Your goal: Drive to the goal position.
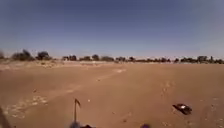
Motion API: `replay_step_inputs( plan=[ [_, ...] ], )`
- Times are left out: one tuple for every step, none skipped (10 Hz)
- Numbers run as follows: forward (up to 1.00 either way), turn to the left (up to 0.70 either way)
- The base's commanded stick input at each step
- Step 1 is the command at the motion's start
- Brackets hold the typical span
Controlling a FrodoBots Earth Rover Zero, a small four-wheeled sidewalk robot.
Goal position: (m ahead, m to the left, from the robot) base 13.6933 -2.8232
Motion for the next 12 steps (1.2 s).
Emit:
replay_step_inputs(
  plan=[
    [0.70,-0.35],
    [0.70,-0.35],
    [0.70,-0.35],
    [0.70,-0.35],
    [0.70,-0.35],
    [0.70,-0.35],
    [0.70,-0.35],
    [0.70,-0.25],
    [0.70,-0.08],
    [0.70,0.00],
    [0.70,0.00],
    [0.70,0.00]
  ],
)
